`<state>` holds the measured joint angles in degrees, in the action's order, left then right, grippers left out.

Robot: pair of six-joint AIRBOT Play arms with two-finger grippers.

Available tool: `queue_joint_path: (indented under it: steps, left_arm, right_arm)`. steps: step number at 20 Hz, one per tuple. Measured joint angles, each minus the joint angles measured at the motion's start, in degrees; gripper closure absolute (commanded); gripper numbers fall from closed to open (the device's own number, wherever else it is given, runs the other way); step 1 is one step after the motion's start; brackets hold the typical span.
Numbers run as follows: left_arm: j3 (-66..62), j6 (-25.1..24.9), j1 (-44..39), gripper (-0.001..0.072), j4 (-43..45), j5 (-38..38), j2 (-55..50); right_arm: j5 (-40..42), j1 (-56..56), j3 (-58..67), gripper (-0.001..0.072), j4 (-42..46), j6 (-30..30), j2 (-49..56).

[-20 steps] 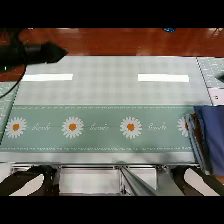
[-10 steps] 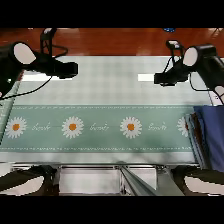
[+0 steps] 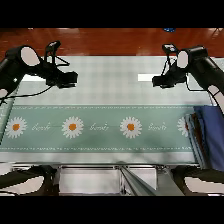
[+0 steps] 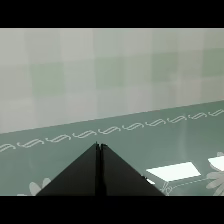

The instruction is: Fold the shirts.

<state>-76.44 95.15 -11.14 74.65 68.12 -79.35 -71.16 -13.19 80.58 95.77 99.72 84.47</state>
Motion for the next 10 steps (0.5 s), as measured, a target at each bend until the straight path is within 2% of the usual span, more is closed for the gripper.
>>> queue_joint_path:
  steps: [10]
  left_arm:
    - [0.0, 0.2, 0.0, 0.0686, 0.2, 1.3, -0.7]
  right_arm:
    - [-0.1, 0.0, 0.0, 0.0690, 0.2, 0.0, 0.0]
